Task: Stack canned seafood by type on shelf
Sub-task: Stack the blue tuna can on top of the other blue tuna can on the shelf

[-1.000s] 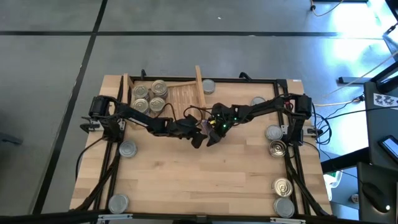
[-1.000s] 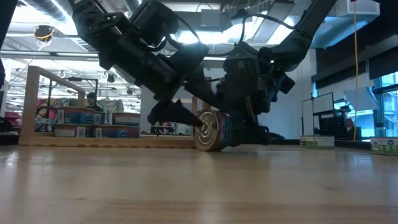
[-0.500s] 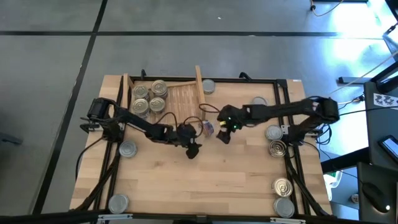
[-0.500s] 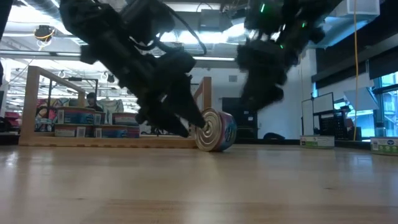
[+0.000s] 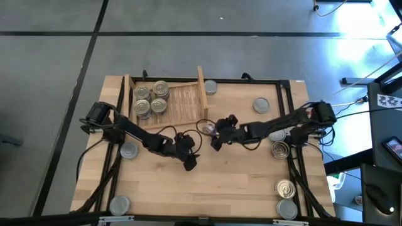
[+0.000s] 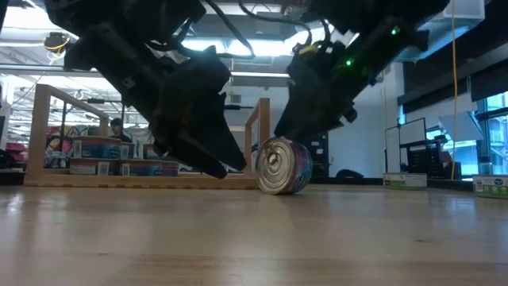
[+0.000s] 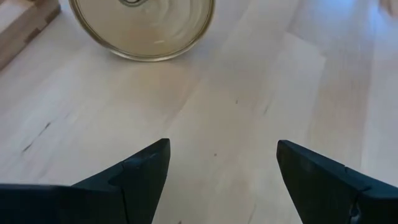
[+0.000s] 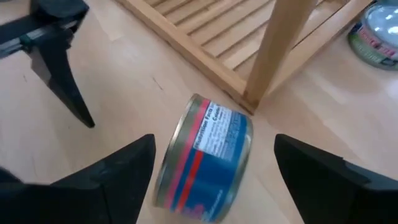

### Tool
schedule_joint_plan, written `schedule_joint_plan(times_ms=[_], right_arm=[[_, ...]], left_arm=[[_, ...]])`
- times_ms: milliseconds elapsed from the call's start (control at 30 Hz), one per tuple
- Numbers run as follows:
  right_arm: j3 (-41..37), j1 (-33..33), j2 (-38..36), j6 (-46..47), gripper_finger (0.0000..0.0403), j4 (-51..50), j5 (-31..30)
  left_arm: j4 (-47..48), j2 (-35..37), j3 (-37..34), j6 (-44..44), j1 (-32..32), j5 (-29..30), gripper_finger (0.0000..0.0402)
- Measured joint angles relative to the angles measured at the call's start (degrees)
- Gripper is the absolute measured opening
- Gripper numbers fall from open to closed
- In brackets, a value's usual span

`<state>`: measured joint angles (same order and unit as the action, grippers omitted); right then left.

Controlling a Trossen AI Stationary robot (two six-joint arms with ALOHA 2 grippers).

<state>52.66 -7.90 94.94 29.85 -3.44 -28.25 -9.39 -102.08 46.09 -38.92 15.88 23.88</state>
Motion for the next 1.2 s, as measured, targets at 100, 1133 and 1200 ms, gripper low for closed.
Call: schedule_joint_plan(times_ms=[100,1133,1200], right_arm=[[0.00,0.00,1.61,0.56,0.0328,1.46,0.40],[-0.38,-11.29,1.11,-21.54,0.0187,2.51,9.92],[-0.86,-12.43,1.05,-22.69,0.0187,7.08,8.31]], left_arm=[[-0.07,0.00,0.00,-0.04,0.00,0.00,0.0292],[-11.02,0.15,0.31,24.29,8.56,13.44,0.0292],[-11.28,0.15,0.31,24.04,8.30,13.40,0.0292]])
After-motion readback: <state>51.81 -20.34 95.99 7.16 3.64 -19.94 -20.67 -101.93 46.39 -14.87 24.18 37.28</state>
